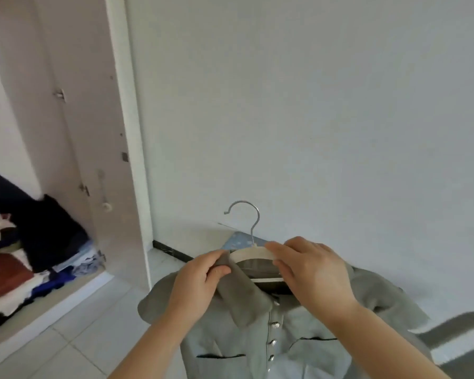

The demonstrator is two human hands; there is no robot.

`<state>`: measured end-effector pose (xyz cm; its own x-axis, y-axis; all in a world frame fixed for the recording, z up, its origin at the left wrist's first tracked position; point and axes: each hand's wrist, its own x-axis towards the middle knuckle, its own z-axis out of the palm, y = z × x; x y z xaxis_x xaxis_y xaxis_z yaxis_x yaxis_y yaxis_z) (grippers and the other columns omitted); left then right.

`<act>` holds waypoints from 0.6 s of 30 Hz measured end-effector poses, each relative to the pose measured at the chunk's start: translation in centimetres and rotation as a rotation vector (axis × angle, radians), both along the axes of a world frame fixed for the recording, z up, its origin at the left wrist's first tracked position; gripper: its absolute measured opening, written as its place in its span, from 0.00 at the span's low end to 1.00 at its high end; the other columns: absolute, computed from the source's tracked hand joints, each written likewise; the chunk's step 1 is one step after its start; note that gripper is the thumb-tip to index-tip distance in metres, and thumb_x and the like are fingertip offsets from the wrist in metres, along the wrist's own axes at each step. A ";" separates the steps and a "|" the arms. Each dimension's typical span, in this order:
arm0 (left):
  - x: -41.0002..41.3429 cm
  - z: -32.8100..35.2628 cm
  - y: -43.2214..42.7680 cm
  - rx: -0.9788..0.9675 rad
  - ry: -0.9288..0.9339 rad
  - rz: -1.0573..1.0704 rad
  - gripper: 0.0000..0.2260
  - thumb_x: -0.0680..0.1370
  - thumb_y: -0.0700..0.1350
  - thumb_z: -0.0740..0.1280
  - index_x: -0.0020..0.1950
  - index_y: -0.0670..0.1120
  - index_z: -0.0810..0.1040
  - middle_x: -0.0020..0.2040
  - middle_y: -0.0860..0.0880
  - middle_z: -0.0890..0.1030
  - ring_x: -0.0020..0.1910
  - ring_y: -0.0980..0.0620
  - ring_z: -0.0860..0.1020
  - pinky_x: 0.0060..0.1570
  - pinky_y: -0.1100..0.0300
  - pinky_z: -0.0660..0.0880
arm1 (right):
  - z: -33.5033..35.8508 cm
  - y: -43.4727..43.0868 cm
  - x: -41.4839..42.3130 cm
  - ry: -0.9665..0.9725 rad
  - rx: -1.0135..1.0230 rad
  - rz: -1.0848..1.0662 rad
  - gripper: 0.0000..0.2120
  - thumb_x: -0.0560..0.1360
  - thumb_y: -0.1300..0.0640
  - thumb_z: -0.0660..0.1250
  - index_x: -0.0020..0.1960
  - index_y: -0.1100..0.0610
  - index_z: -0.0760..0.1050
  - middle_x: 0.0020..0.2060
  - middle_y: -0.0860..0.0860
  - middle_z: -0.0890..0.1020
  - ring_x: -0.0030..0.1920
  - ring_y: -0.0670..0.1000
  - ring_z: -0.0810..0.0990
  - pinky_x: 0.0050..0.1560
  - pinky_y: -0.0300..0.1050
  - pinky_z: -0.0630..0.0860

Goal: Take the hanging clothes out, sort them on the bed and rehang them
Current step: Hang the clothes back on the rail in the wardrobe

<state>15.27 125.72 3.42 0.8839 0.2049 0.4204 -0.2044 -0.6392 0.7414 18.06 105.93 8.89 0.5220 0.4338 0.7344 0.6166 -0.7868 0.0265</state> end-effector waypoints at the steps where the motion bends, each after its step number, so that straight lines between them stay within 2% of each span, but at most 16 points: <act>1: 0.0 0.4 2.7 0.012 -0.016 0.044 0.11 0.74 0.40 0.69 0.56 0.46 0.80 0.44 0.64 0.75 0.44 0.61 0.74 0.44 0.82 0.64 | 0.2 2.6 0.9 -0.031 -0.002 0.038 0.18 0.56 0.65 0.78 0.43 0.50 0.83 0.29 0.48 0.78 0.23 0.53 0.74 0.25 0.40 0.74; 3: -0.2 1.1 8.3 0.051 -0.045 0.141 0.12 0.73 0.40 0.69 0.56 0.45 0.80 0.45 0.63 0.76 0.45 0.59 0.76 0.44 0.82 0.64 | 0.6 7.9 2.3 -0.075 0.017 0.111 0.18 0.56 0.65 0.78 0.43 0.51 0.83 0.29 0.48 0.79 0.22 0.53 0.74 0.25 0.39 0.73; 7: -0.1 2.3 18.5 0.157 -0.091 0.288 0.13 0.74 0.42 0.69 0.58 0.47 0.79 0.49 0.52 0.82 0.49 0.53 0.77 0.45 0.78 0.65 | 1.0 18.1 4.8 -0.060 0.075 0.221 0.20 0.55 0.65 0.79 0.44 0.50 0.83 0.30 0.47 0.79 0.22 0.52 0.73 0.25 0.37 0.70; 10: 0.5 3.7 24.0 0.297 -0.109 0.291 0.21 0.74 0.51 0.67 0.67 0.56 0.70 0.55 0.61 0.74 0.54 0.62 0.71 0.55 0.73 0.61 | 1.3 24.7 6.6 -0.003 0.124 0.297 0.21 0.56 0.65 0.79 0.47 0.49 0.82 0.33 0.47 0.80 0.25 0.51 0.75 0.26 0.37 0.68; 12: 1.1 4.4 27.0 0.362 -0.098 0.331 0.23 0.74 0.55 0.65 0.68 0.58 0.67 0.56 0.62 0.75 0.55 0.61 0.72 0.59 0.64 0.64 | 1.6 28.4 7.8 0.025 0.133 0.337 0.22 0.57 0.64 0.79 0.48 0.49 0.82 0.34 0.46 0.80 0.26 0.50 0.76 0.27 0.37 0.68; 15: 2.4 4.7 31.3 0.320 -0.135 0.436 0.17 0.75 0.51 0.67 0.64 0.54 0.74 0.52 0.56 0.80 0.51 0.56 0.77 0.58 0.56 0.70 | 1.7 33.4 10.0 0.068 0.135 0.411 0.21 0.59 0.62 0.79 0.49 0.48 0.81 0.35 0.45 0.80 0.26 0.51 0.77 0.27 0.38 0.69; 18: 4.3 4.6 35.4 0.251 -0.175 0.519 0.14 0.74 0.44 0.69 0.59 0.52 0.78 0.50 0.56 0.81 0.50 0.55 0.78 0.55 0.56 0.70 | 1.7 38.4 12.9 0.136 0.123 0.510 0.20 0.64 0.61 0.77 0.53 0.48 0.80 0.38 0.46 0.80 0.30 0.52 0.78 0.29 0.38 0.70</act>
<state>19.58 161.08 7.99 0.6084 0.4662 0.6422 0.0755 -0.8395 0.5380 30.95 144.35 10.56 0.3616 0.5717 0.7365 0.9124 -0.3793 -0.1536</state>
